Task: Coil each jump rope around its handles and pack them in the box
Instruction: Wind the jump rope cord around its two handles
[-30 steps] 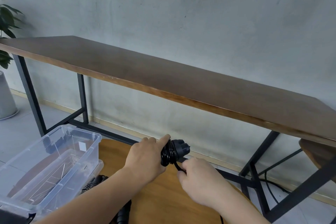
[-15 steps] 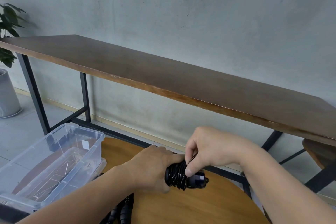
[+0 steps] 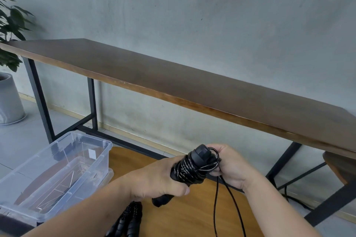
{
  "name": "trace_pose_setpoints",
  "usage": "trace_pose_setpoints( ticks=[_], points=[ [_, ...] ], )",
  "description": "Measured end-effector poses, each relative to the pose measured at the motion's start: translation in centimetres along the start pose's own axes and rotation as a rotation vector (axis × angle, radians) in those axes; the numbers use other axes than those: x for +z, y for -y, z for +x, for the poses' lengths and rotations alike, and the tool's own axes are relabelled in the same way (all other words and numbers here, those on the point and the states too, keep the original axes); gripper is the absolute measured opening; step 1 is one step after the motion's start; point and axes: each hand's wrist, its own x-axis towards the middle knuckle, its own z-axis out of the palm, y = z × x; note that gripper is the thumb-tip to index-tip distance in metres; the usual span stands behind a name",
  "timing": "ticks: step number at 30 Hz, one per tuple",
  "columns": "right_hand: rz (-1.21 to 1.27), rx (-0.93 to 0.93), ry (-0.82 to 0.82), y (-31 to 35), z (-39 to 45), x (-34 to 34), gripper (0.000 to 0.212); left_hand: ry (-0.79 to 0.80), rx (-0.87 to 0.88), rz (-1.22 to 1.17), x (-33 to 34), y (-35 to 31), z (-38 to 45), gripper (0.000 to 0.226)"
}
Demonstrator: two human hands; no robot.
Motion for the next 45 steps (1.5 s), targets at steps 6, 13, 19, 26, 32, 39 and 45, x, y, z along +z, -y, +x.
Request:
trace_pose_setpoints(
  ticks=[6, 13, 19, 26, 32, 39, 45],
  points=[
    [0.147, -0.010, -0.163, -2.3, -0.5, 1.4, 0.023, -0.098, -0.023, -0.223, 0.2, 1.4, 0.8, 0.027],
    [-0.021, 0.006, -0.296, -3.8, -1.3, 3.5, 0.030, -0.219, -0.108, -0.349, 0.1, 2.7, 1.6, 0.032],
    [-0.530, 0.099, -0.308, -3.7, -1.5, 4.7, 0.036, -0.304, -0.134, -0.145, 0.2, 2.9, 2.2, 0.052],
    [-0.820, 0.254, -0.223, -3.4, -1.4, 6.1, 0.028, -0.433, -0.173, 0.401, 1.3, 2.9, 3.0, 0.056],
    [-1.092, 0.312, -0.067, -2.0, -2.3, 7.0, 0.020, -0.512, -0.213, 0.920, 1.5, 3.9, 3.5, 0.064],
    [-1.532, 0.141, 0.107, 3.2, -3.2, 6.8, 0.031, -0.346, -0.099, 1.301, 2.6, 4.0, 3.9, 0.042],
    [-1.408, 0.035, 0.240, 5.3, -2.1, 4.0, 0.014, -0.152, 0.029, 1.265, 3.4, 3.7, 3.0, 0.022]
  ],
)
